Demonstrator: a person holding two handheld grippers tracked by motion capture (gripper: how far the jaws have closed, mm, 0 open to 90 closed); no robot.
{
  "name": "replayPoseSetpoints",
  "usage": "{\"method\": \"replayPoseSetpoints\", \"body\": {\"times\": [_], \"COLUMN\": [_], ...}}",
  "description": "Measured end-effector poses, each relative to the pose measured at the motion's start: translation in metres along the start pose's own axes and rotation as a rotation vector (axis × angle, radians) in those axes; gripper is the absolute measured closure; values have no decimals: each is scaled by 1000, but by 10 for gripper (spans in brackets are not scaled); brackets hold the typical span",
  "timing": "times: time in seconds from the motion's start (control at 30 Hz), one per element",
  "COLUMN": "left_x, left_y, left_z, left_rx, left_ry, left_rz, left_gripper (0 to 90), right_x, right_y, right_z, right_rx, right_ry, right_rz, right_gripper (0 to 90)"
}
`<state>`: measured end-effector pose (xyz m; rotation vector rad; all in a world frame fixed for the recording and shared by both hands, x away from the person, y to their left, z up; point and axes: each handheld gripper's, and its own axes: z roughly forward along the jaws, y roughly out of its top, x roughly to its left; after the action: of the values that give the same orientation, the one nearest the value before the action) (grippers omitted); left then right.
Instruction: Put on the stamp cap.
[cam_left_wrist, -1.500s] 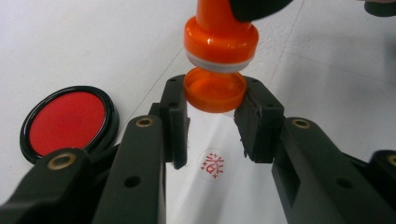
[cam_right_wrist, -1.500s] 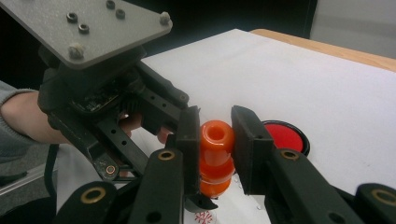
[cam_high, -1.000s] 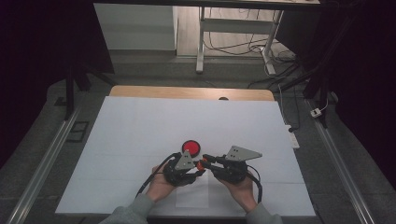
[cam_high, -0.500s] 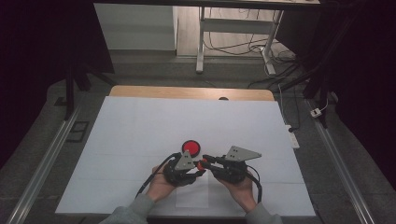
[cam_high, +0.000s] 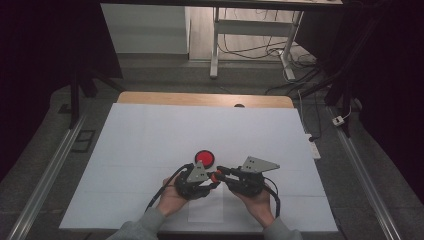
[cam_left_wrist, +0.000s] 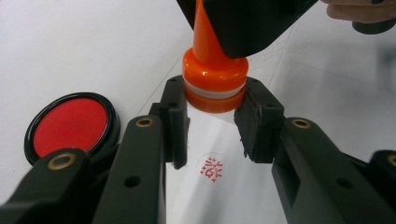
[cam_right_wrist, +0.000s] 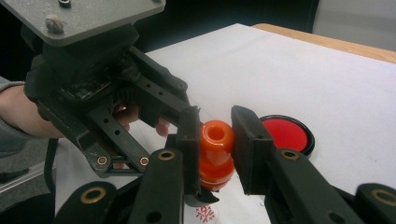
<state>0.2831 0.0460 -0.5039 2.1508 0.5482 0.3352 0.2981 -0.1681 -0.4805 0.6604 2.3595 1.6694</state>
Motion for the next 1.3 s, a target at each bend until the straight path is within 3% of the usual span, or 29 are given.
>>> {"method": "replayPoseSetpoints", "body": {"times": [0.57,0.87,1.3], "left_x": [0,-4,-8], "left_y": [0,1,2], "left_z": [-2,-4,-4], "left_rx": [-14,-41,-21], "left_ry": [3,34,51], "left_rz": [0,18,27], "left_gripper": [653,656,657], "right_x": [0,1,3], "right_y": [-2,-1,-4], "right_z": [0,-2,-3], "right_rx": [-13,-39,-50], "right_ry": [5,8,3], "right_rz": [12,12,20], "right_gripper": [733,733,735]}}
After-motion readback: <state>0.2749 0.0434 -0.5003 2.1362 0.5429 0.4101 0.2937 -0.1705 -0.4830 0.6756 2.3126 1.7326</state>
